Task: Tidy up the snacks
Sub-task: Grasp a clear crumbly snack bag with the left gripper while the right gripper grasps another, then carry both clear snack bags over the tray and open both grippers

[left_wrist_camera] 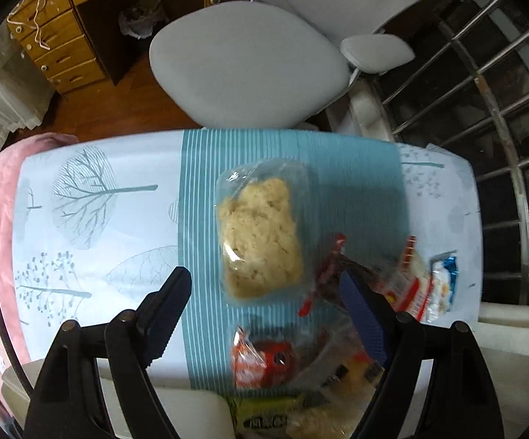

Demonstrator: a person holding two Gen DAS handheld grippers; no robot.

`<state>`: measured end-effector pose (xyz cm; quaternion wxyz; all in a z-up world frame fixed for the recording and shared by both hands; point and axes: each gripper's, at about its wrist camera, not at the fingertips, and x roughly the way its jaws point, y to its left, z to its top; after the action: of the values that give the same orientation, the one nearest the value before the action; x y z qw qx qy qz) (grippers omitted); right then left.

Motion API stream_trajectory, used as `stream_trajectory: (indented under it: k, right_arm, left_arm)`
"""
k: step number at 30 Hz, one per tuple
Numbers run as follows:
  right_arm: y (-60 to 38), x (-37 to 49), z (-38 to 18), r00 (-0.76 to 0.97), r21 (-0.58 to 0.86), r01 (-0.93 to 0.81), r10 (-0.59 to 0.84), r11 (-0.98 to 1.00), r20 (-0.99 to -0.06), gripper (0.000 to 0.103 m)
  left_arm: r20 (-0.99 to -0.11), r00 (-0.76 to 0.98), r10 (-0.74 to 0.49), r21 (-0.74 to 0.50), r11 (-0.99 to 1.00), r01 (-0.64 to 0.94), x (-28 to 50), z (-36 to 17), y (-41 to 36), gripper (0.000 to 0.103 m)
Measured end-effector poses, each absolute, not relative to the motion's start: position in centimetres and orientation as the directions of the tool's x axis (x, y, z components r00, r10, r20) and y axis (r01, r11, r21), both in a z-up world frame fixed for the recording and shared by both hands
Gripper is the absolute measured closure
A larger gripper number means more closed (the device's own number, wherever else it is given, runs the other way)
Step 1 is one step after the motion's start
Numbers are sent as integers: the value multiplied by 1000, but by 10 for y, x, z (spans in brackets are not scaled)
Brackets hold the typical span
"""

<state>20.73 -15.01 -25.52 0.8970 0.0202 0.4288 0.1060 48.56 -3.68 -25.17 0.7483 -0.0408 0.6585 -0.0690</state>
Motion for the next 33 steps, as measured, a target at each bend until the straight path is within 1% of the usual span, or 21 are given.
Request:
stream_trajectory:
  k: [2,3,8,10,11,14,16,18,19,21,28,33]
  right_arm:
    - [-149,209,-259,602,133,-177,214,975,-769,34]
    - [-148,211,-262,597,134,-180,217,974,-773,38]
    - [-151,212,-267,600,133,-169,209,977,-772,41]
    - [-152,213,-270,589,132,-165,205,977,-782,46]
    - [-153,213,-271,588,138,-166,211,976,-781,46]
    - [-155,213,-271,587,139,-172,215,975,-780,50]
    - [-154,212,-271,580,146,-184,227,972,-782,55]
    - [-154,212,-270,576,148,-194,235,970,-783,58]
    - [-154,212,-270,574,148,-198,237,969,-784,60]
    - [-154,211,-269,571,150,-201,240,968,-785,63]
    - [-155,208,-265,558,158,-205,248,966,-792,73]
    - [-157,206,-259,558,159,-197,244,967,-793,75]
  left_arm:
    - [-983,112,-147,-142,989,51,487,-260,-38,21]
    - [-984,106,-141,-136,989,49,488,-266,-39,22]
    - [-990,88,-111,-108,993,37,490,-285,-40,23]
    - [-992,82,-96,-93,995,38,491,-291,-42,23]
    - [-993,79,-92,-89,995,39,491,-294,-43,23]
    - [-993,71,-99,-96,995,41,494,-299,-47,28]
    - [-993,67,-97,-94,995,46,495,-301,-48,32]
    - [-992,66,-105,-102,994,45,496,-301,-48,35]
    - [-992,71,-105,-102,994,47,495,-301,-49,40]
    - [-991,82,-105,-101,993,52,495,-300,-49,45]
    - [-990,91,-108,-105,994,42,493,-295,-43,46]
    - [-982,136,-134,-130,991,41,487,-276,-38,47]
